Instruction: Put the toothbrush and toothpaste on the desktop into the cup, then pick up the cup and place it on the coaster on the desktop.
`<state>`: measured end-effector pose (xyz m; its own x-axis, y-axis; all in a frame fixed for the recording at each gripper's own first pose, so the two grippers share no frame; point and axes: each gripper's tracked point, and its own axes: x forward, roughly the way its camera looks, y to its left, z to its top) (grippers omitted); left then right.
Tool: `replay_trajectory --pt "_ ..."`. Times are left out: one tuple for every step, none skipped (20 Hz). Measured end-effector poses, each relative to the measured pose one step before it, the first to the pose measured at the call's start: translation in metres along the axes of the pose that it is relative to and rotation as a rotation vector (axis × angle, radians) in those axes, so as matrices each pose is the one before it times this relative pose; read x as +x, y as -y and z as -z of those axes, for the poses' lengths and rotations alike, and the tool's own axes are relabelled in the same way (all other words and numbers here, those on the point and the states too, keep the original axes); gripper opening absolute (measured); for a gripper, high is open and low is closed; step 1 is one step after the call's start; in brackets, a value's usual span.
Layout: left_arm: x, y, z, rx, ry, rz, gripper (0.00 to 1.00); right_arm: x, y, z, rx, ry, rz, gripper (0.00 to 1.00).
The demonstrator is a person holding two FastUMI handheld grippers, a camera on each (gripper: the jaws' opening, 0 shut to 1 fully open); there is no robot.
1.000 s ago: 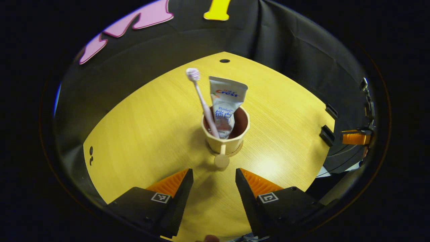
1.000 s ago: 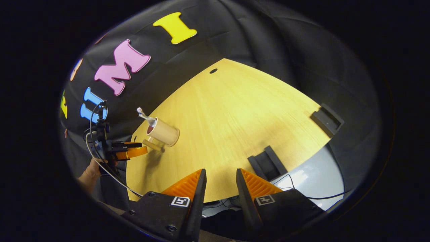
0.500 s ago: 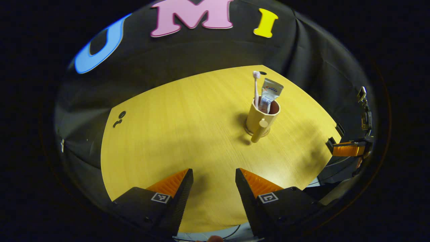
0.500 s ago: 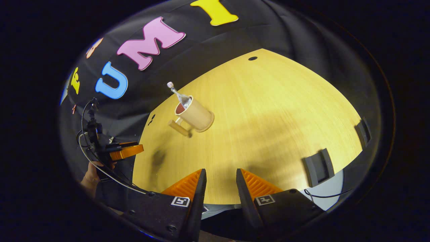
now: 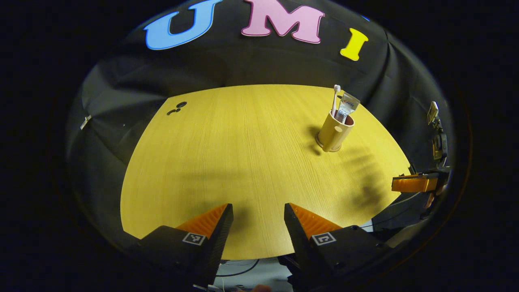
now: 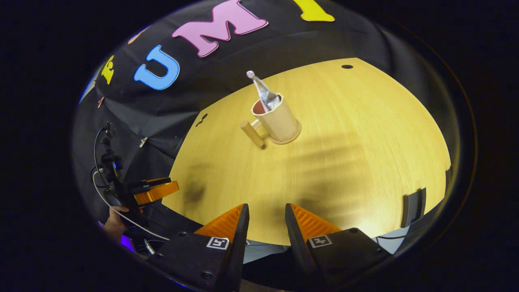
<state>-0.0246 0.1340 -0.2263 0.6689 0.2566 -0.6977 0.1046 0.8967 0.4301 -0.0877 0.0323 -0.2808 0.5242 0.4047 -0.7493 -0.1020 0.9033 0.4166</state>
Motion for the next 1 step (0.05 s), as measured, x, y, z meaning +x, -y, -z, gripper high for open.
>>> replay_trajectory --pt "-0.00302 -0.00344 0.00626 -0.01345 -0.00006 -0.00604 0.80 0.00225 -0.00824 0.00256 -0.01132 -0.00503 -0.00678 0.55"
